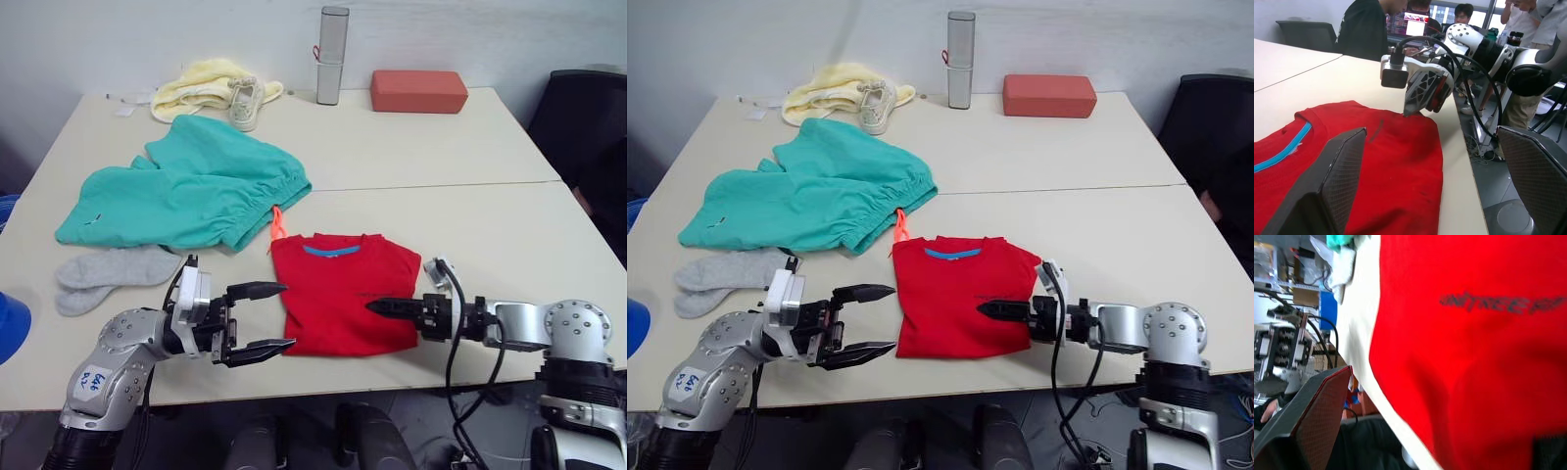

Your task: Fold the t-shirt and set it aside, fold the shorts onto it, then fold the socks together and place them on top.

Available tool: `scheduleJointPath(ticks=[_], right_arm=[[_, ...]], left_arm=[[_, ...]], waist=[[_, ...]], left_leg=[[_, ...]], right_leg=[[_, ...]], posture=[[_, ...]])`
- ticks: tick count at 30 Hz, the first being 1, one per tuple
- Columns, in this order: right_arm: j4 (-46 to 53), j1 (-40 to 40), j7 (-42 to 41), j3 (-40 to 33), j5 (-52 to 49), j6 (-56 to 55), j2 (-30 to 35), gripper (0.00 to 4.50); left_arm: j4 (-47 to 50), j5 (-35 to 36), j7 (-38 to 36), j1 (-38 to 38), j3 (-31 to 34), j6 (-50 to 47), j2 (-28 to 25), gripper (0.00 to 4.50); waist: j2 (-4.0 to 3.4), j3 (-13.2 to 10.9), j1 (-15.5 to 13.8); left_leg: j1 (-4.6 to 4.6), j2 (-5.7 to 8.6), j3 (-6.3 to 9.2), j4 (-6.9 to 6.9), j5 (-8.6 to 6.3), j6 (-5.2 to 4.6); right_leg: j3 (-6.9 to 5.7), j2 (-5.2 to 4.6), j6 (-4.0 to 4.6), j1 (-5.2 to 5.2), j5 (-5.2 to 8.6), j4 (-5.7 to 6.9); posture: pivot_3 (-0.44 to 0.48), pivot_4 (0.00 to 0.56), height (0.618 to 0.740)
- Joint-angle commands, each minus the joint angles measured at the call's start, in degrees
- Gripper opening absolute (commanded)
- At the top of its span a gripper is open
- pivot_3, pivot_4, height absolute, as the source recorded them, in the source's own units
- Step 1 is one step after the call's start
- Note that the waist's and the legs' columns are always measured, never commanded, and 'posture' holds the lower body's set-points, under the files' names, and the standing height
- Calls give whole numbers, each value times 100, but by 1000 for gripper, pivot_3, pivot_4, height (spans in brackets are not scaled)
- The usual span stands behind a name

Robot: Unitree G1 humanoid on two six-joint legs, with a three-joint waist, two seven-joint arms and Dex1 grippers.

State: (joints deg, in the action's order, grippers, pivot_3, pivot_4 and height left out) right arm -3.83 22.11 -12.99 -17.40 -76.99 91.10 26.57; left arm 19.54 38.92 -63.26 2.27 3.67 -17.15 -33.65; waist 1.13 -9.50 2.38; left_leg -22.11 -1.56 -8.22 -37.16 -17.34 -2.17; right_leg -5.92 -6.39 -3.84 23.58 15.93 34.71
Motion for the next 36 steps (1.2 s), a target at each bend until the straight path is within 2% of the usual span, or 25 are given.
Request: scheduleJointPath(ticks=[1,2,7,13,20,24,28,36], right_arm=[[-268,-104,473,157,414,13,-431,4111],[-279,-88,518,118,444,9,-519,3896],[-249,-53,629,-30,610,-135,-769,2004],[-122,2,518,-317,744,-70,-311,140],[-166,1,404,-849,629,79,351,42],[-367,-173,38,-1110,628,140,1179,42],[-758,-340,-393,-1371,1029,8,2050,42],[-1729,-438,-1522,-1231,2053,-795,3226,42]], left_arm=[[97,10,0,92,-14,79,48,4500],[88,5,0,99,-20,84,51,4500],[54,-24,-28,134,5,113,21,4500],[7,-56,-53,136,62,147,-24,4500],[-96,-90,-69,205,50,200,1,4500],[-195,-117,-112,246,40,248,6,4500],[-339,-146,-177,331,27,315,6,4500],[-601,-205,-314,500,-50,437,44,4500]], waist=[[2,4,10],[2,4,20],[-6,1,59],[2,5,15],[-35,-15,-217],[-77,-35,-274],[-86,-39,-251],[-100,-47,-233]], left_leg=[[1,-1,0,3,1,2],[1,-3,0,4,2,5],[-1,-8,0,11,7,17],[-3,-10,5,7,8,8],[-31,5,-3,4,5,-11],[-60,18,-5,4,7,-15],[-113,23,-12,-4,20,-52],[-110,18,-26,-17,29,-65]], right_leg=[[-1,1,4,1,2,2],[-1,3,7,2,4,3],[-3,10,22,11,13,15],[-5,12,22,7,13,10],[-13,-20,-14,7,-10,-35],[-17,-29,-35,15,-22,-72],[-22,-28,-46,53,-28,-81],[-23,-10,-63,53,-36,-73]], posture=[[0,150,740],[0,150,740],[0,150,740],[0,150,740],[0,150,740],[0,150,740],[0,150,740],[0,150,740]])
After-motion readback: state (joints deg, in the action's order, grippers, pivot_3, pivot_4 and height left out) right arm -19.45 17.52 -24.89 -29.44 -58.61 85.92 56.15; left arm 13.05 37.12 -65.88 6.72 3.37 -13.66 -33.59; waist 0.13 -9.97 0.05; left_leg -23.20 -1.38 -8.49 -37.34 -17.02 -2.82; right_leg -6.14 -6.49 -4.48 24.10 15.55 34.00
